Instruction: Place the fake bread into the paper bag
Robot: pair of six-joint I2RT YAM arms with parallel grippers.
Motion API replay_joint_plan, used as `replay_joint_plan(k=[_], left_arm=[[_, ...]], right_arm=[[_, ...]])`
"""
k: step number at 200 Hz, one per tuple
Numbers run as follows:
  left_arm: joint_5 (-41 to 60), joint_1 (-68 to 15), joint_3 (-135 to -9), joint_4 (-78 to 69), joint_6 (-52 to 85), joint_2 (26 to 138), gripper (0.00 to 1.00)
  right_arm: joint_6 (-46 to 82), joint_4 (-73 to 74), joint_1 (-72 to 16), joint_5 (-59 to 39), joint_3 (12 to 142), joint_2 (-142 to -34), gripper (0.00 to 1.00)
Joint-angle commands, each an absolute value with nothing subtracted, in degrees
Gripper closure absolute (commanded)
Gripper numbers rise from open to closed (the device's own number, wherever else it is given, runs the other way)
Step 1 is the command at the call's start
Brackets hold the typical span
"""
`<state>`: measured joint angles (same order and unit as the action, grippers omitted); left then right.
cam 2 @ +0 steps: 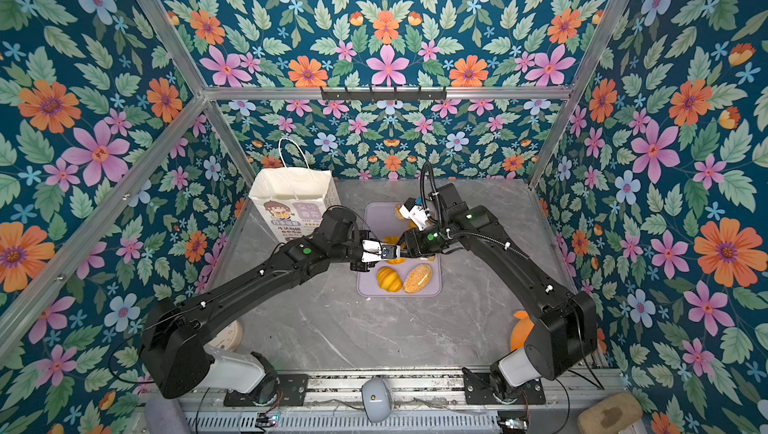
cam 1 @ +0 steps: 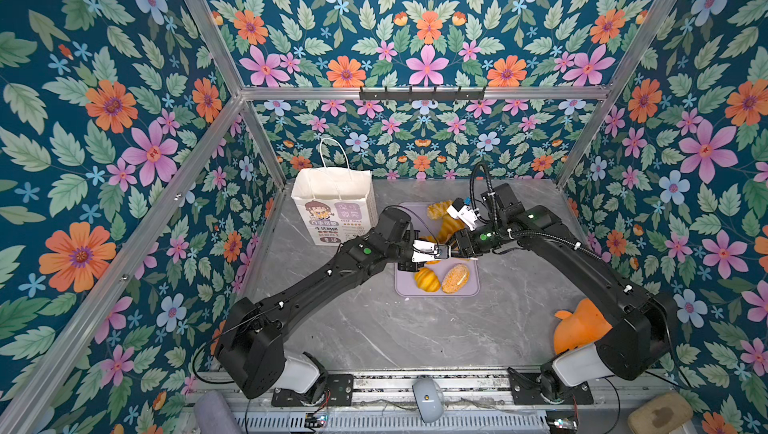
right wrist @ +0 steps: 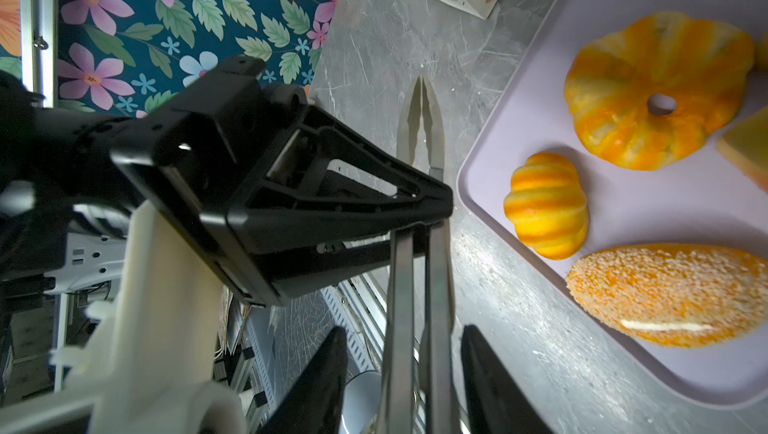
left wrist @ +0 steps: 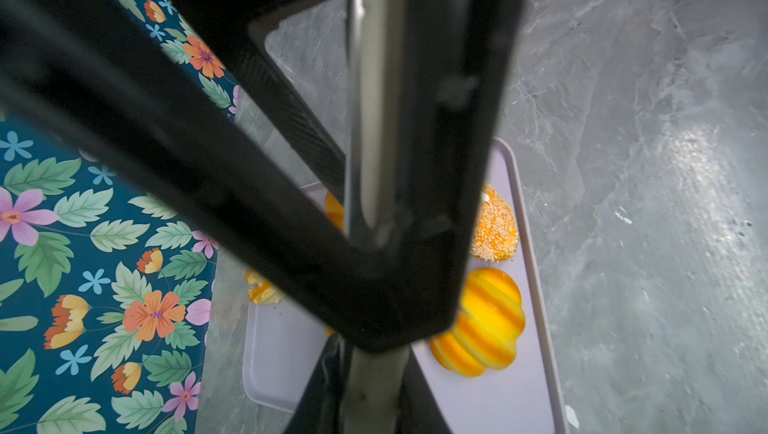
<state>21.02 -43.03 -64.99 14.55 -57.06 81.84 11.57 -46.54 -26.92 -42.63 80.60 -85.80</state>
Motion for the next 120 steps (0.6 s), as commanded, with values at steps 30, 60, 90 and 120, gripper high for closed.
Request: replay_joint_plan(k=[30,60,90,120], left_arm=[[15.77,-45.73,-64.96,12.04,-57.55,80.22,0.89],[13.53,-46.76,-64.01,11.45,-59.42,79.20,0.92],[13.61,-46.84,-62.78,11.00,-59.95,78.77,0.93],[13.41,-47.13,-62.88,11.13,-59.63,79.33,0.93]], right_arm=[[8.29,-52.97,-27.13,-46.16,81.71,-86.96,0.51],[7.52,-53.76,-27.11,-46.41,81.60,-87.51,0.49],[7.12,-53.78,-27.13,-46.45,81.45,-87.63,0.47],[7.03,-53.36,-27.12,-47.90,81.18,-87.41,0.46]])
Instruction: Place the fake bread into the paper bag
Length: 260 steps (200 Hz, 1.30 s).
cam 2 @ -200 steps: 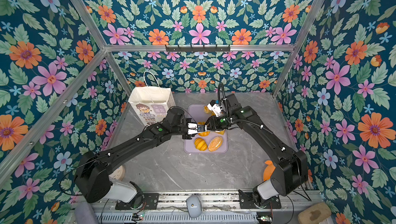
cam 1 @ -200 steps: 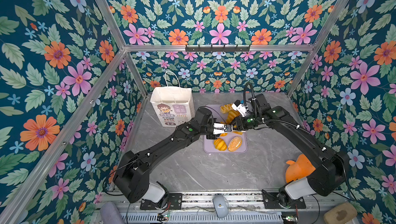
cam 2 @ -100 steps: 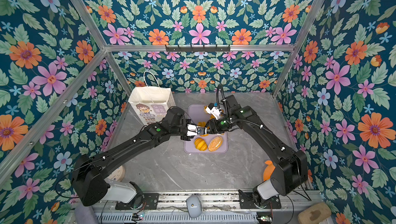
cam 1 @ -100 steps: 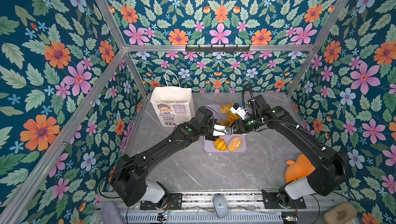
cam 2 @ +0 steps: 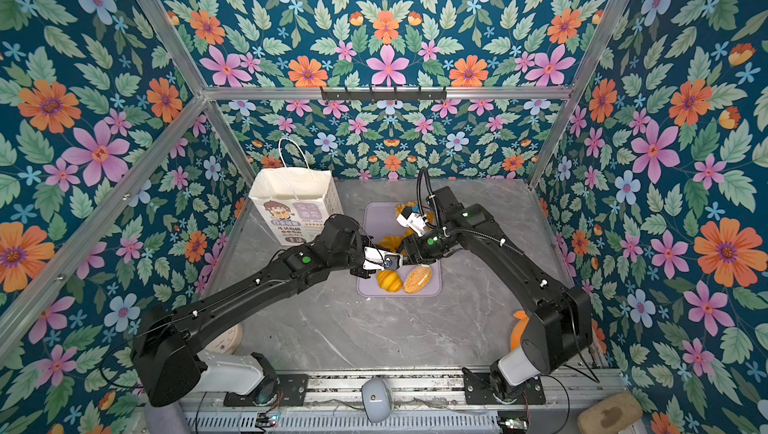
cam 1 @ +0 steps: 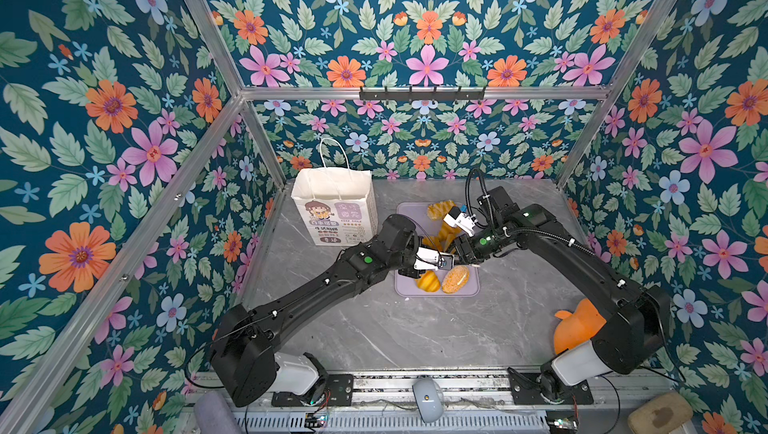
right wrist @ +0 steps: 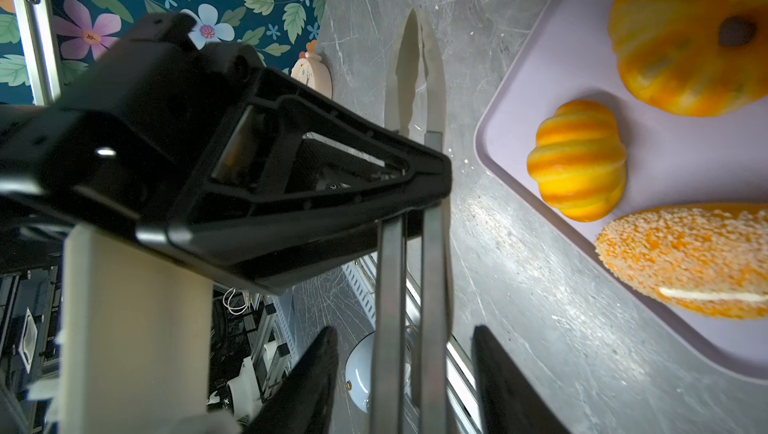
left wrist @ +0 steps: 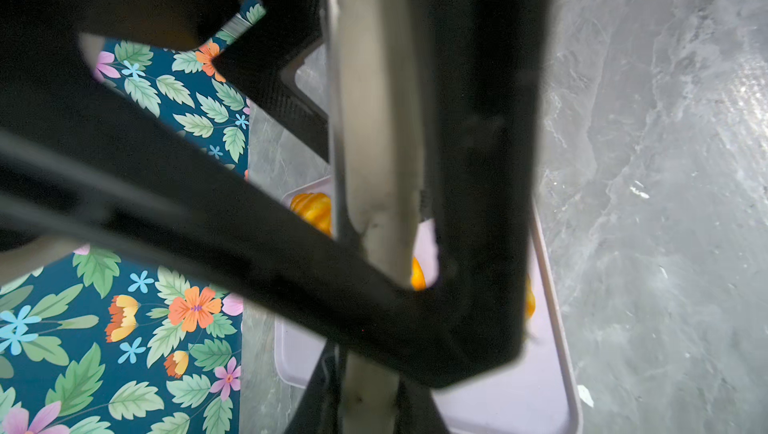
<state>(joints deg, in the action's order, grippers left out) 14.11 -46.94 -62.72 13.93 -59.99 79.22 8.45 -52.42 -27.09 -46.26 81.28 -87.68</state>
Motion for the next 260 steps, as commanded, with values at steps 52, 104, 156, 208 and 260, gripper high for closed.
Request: replay_joint_plan(k=[52,104,156,208,260], left_arm=[[13.37,-47.90,-62.90,12.19,-59.59,80.00,0.95],[12.87,-48.08,-63.28,12.13,-60.02,79.85,0.95],[13.46,-48.08,-63.20,11.83,-60.38,79.43,0.93],[14.06,-48.16,-62.25,10.31,-59.59,78.35,0.66],[13.86,-48.25,-59.15,6.54,-57.31,74.82,0.42]], right_arm=[[7.03,-53.00,-27.16,-46.85,81.19,-87.88,0.46],[7.06,-52.61,-27.38,-46.41,81.14,-88.42,0.49],[7.02,-52.15,-27.45,-46.75,80.88,-88.42,0.63],[7.29,-51.33,-27.50,-47.01,80.42,-88.16,0.72],[7.04,-51.50,-27.50,-45.42,80.07,-87.28,0.80]])
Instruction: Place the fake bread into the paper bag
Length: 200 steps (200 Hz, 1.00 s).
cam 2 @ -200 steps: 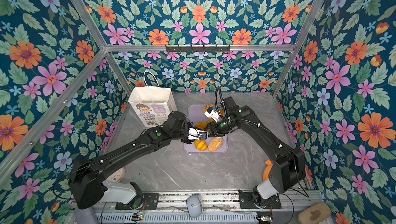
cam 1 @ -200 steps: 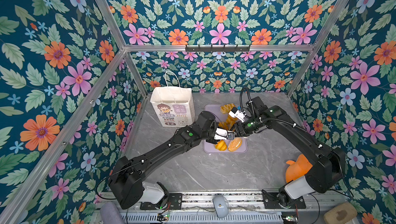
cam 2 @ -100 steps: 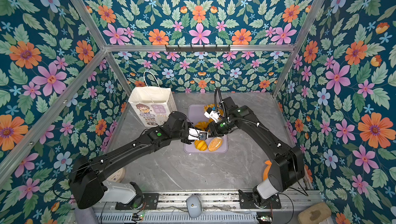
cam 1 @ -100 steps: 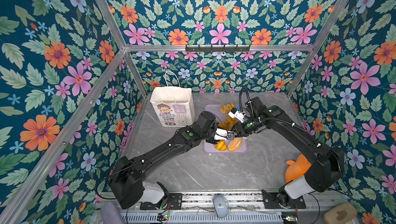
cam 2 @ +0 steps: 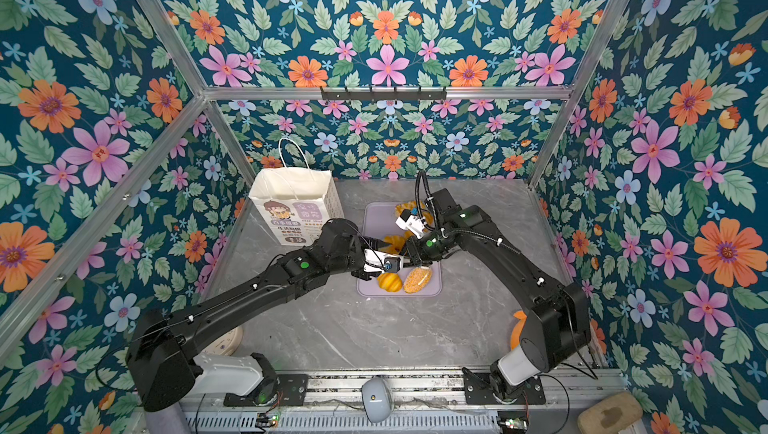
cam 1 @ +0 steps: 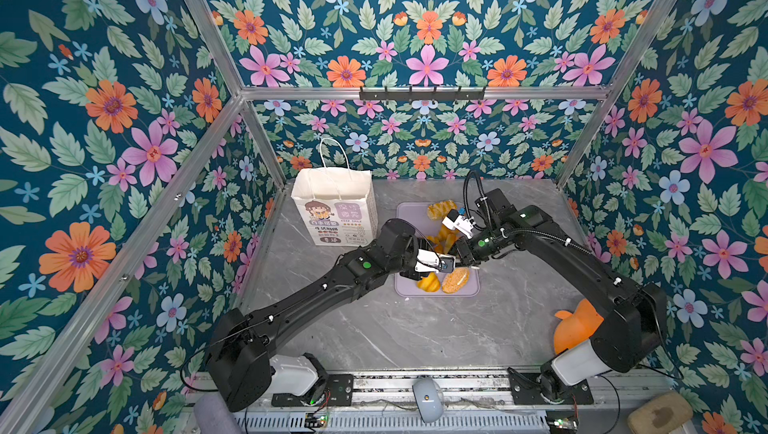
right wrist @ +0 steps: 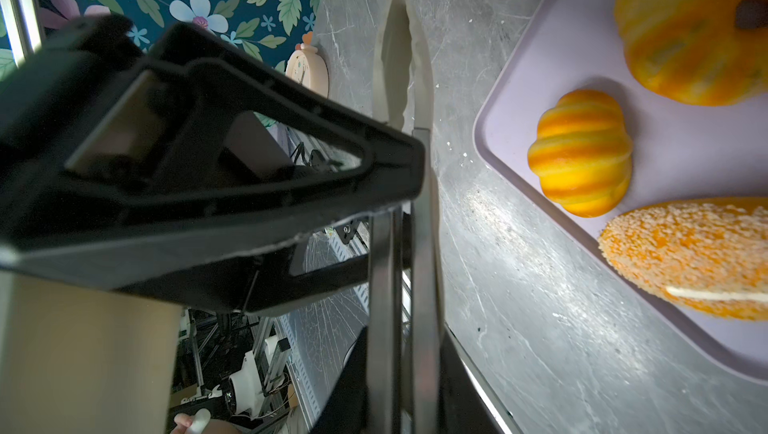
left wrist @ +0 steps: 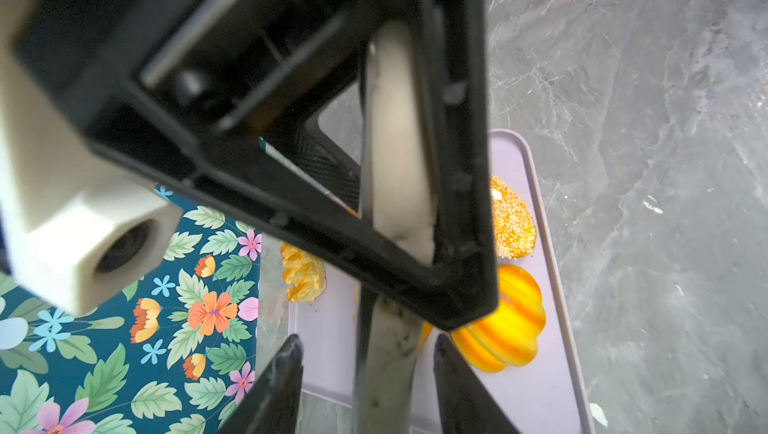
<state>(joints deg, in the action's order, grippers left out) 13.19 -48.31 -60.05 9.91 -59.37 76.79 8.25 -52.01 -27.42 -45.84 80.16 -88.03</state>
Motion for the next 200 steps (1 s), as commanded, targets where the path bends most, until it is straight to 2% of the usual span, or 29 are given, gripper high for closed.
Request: replay_joint_plan(k=[1,73,109,137,170,200], left_arm=[[13.92,-48.25,-59.11,6.48,-57.22,74.68,0.42],[11.64,-47.92,-49.49,-3.13,-45.12,63.59,0.32],[9.93,-46.50,-47.77,-5.52,-34.63,59.30,0.31],[8.70,-46.06,-44.57,-7.53,-28.84,54.37,0.31],[2.28,-45.28,-41.99,-6.58,-20.50,46.83,0.30],[-7.57,-45.07,-44.64,-3.78,-12.66,42.64,0.13]], right_arm=[[7.04,-51.50,-27.50,-45.39,80.07,-87.28,0.80],[4.69,-55.40,-27.51,-39.74,81.46,-86.01,0.80],[4.13,-58.45,-27.47,-35.16,82.52,-84.59,0.73],[4.57,-60.38,-27.49,-30.64,82.53,-82.78,0.63],[5.18,-60.50,-27.51,-28.59,81.67,-81.35,0.61],[5.80,-61.10,-27.49,-28.13,81.81,-81.70,0.59]])
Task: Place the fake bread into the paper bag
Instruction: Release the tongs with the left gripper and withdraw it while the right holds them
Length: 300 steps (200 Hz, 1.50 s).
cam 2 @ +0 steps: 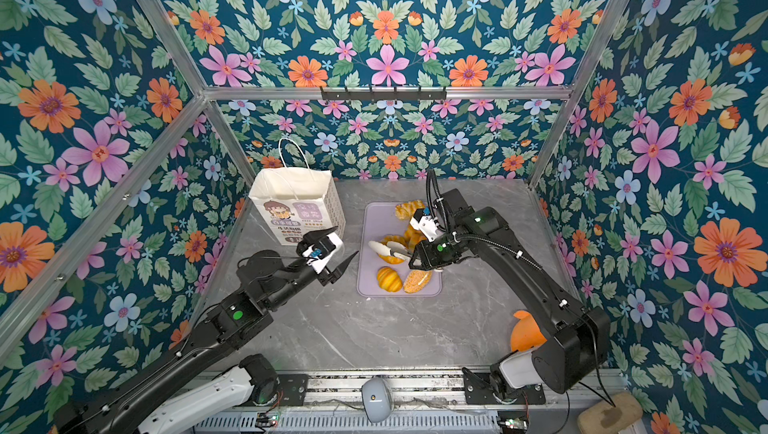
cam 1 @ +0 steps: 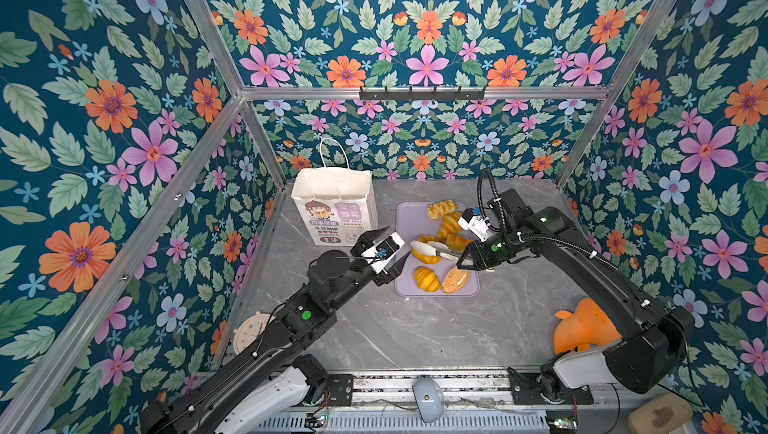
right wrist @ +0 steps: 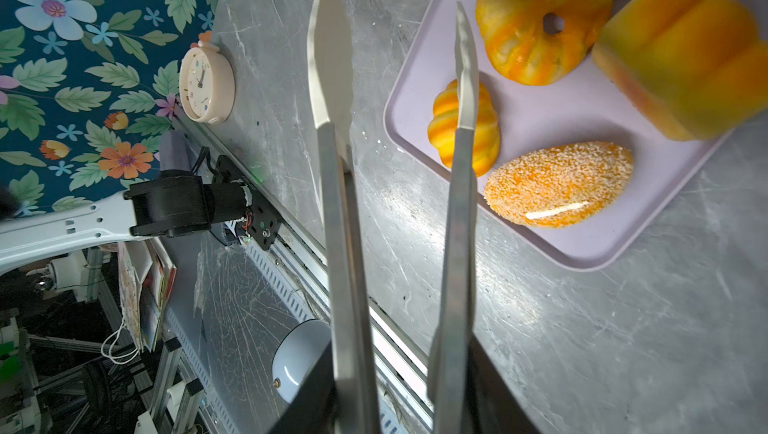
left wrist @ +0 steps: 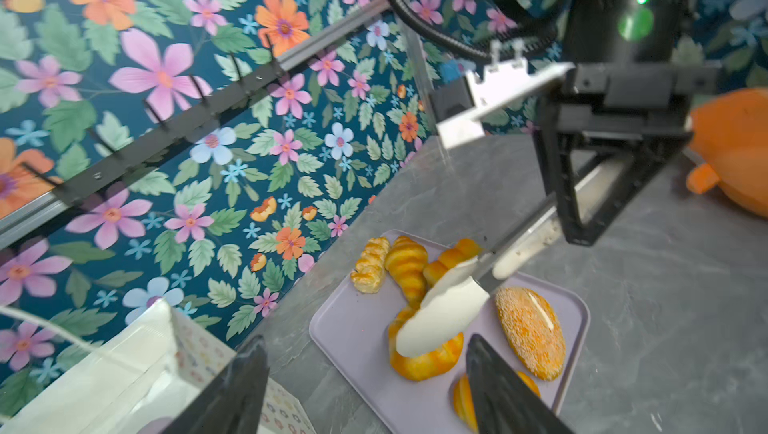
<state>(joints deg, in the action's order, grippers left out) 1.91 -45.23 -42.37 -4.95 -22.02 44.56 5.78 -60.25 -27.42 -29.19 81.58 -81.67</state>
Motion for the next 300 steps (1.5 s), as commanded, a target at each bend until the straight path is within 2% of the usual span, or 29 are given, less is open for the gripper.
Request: replay_joint_plan(k=[1,25,40,70,101,130,156,181,212,230,243,266,300], left_arm=[[-7.87,-44.99,-44.86,-3.56,-12.44,42.59,0.12],[-17.18,-44.57,-51.66,2.81,-5.18,44.68,0.01],[-22.17,-43.96,-56.19,7.25,-1.28,47.03,0.00],[-23.09,-39.58,-64.54,13.98,2.64,51.01,0.01],[-12.03,-27.31,-71.87,20.04,8.66,54.55,0.01],[-2.36,-18.89,-77.08,24.79,11.04,59.19,0.05],[-1.05,-13.85,-83.82,32.11,11.07,64.89,0.08],[2.59,-3.38,-89.90,38.74,10.98,69.42,0.10],[17.05,11.64,-91.37,36.76,12.06,73.38,0.08],[28.61,19.27,-94.89,38.87,12.70,79.54,0.16],[32.68,21.15,-97.34,40.42,12.31,83.35,0.22],[31.44,21.26,-99.80,41.34,10.68,87.42,0.23],[30.73,20.74,-107.11,47.37,5.76,94.56,0.30]], right_arm=[[5.80,-61.10,-27.49,-28.13,81.81,-81.70,0.59],[6.30,-61.78,-27.50,-27.86,83.24,-81.91,0.59],[6.68,-61.55,-27.51,-27.71,83.86,-81.59,0.59],[6.85,-61.61,-27.51,-27.03,84.13,-81.13,0.59],[7.01,-62.12,-27.50,-25.73,84.06,-80.17,0.59],[6.86,-62.65,-27.50,-24.96,84.14,-79.46,0.59],[6.69,-63.28,-27.46,-24.54,84.27,-79.00,0.59],[6.42,-63.60,-27.51,-24.44,84.21,-78.60,0.59],[6.15,-63.78,-27.51,-24.45,84.13,-78.64,0.59],[6.07,-63.81,-27.51,-24.37,84.09,-78.40,0.59],[6.03,-63.76,-27.47,-24.39,83.96,-78.27,0.59],[6.01,-63.67,-27.49,-24.39,83.77,-78.25,0.59],[5.91,-63.42,-27.49,-24.95,83.25,-78.62,0.59]])
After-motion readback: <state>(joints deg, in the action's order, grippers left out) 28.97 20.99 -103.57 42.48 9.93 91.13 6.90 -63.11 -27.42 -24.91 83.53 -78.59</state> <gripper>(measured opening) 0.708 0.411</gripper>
